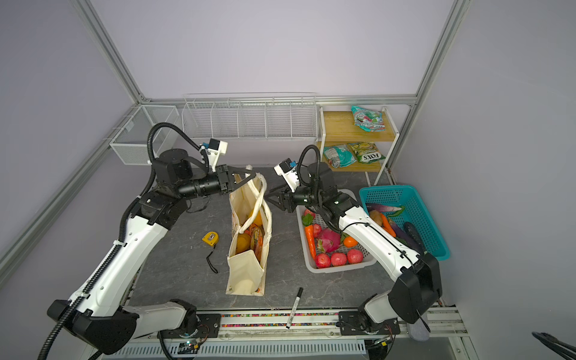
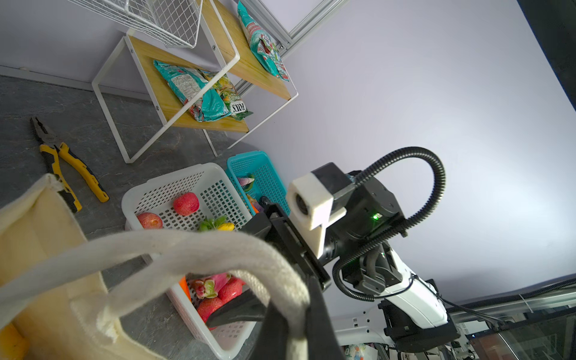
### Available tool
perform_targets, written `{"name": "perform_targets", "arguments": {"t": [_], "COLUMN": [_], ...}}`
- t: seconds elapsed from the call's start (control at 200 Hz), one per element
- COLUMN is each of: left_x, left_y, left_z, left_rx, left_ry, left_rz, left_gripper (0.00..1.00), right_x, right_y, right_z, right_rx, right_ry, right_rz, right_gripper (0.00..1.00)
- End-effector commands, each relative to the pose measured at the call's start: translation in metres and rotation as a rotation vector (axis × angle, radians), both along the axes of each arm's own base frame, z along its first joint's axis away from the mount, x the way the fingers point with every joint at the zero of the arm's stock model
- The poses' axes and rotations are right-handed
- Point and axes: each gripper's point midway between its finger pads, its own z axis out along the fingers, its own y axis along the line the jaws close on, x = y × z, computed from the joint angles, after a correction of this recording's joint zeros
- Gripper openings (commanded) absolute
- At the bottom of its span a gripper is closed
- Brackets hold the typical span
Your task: Place the food into the grocery bag and tie it
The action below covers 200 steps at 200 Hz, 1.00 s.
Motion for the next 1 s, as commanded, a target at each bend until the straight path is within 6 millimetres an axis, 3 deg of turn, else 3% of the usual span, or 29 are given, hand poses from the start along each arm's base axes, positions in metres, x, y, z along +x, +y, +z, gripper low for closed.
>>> {"name": "perform_targets", "arguments": {"t": [0.0,0.195,0.355,0.715,0.995], "left_x": [-0.002,-0.002,0.0,0.007,0.011], "left_y": [0.006,0.024,0.023,0.013,0.001], "left_z": [0.005,-0.036,-0.065,-0.078,-0.086], "left_rx": [0.026,0.183,0.217,0.219,0.208], "left_ry": [-0.038,0.037,0.099,0.124,0.139], "left_rz": [0.019,0.107,0.102,0.07,0.046], "left_gripper": [0.0,0.0,0.0,0.0,0.0], "right_x": [-0.016,-0.021,-0.029,-0.063,-0.094], "right_y": [0.008,0.009,0.012,0.01,0.014], "right_z": [0.014,0.009,0.007,-0.018,0.006], "right_rx": [0.075,0.07,0.084,0.048,0.113], "right_ry": [-0.051,-0.045,-0.027,0.048,0.043], "right_rz": [0.091,0.099,0.138,0.213,0.306], "right_gripper": [0.41,0.41,0.4,0.39,0.45]}}
